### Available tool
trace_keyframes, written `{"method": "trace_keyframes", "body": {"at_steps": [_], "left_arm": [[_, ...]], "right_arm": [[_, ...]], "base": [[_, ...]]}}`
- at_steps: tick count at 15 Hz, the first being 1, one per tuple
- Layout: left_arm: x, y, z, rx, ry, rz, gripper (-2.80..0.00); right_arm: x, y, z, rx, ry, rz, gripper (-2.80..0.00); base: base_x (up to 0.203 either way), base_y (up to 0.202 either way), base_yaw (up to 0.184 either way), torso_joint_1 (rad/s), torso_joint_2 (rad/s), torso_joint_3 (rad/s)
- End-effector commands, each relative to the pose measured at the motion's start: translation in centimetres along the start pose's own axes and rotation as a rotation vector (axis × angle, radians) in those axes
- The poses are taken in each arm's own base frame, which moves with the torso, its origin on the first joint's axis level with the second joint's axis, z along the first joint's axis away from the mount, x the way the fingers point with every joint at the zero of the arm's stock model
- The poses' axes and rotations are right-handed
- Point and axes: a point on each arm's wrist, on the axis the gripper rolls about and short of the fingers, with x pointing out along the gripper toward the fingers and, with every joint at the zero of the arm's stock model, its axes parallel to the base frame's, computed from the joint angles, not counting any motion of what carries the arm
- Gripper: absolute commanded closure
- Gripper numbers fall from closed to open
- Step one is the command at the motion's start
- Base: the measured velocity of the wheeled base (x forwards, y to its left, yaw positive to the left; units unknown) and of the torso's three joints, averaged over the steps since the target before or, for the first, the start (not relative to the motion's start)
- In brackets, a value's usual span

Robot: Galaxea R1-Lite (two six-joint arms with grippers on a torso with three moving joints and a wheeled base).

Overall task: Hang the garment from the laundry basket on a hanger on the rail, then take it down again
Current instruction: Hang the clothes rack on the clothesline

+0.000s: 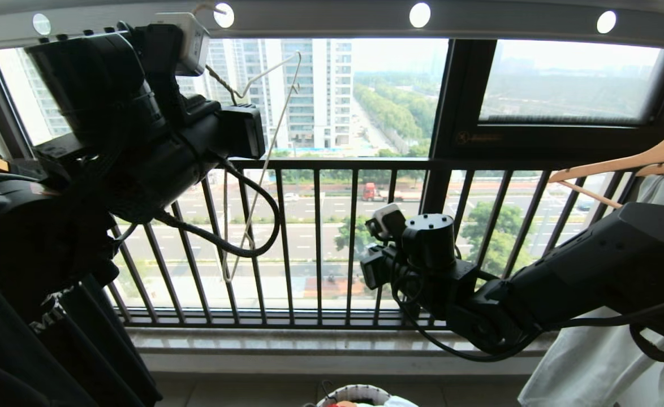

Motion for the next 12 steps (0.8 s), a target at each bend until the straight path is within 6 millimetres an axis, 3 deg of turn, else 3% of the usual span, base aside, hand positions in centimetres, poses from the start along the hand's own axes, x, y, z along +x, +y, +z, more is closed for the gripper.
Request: {"method": "trace_keyframes", "body": {"at_steps": [1, 6, 12], "left_arm": [[1.3, -0.1, -0.9, 0.005, 0.013, 0.01, 0.0], [2.0, 0.3, -1.6, 0.076, 0.081, 0.02, 0.0], [2.2, 0.3, -1.0, 0.087, 0.119, 0.019, 0.0]], "right_arm": [[0.0, 0.0, 0.0, 0.0, -0.002, -0.001, 0.0], [0.1, 0.1, -0.2, -0.003, 0.002, 0.0, 0.0], [0.2, 0.1, -0.4, -0.004, 0.007, 0.0, 0.0]], "base": [[0.0, 0.0, 0.0, 0.0, 0.0, 0.0], [0.0, 0.0, 0.0, 0.0, 0.0, 0.0], [0.0, 0.0, 0.0, 0.0, 0.0, 0.0]]}}
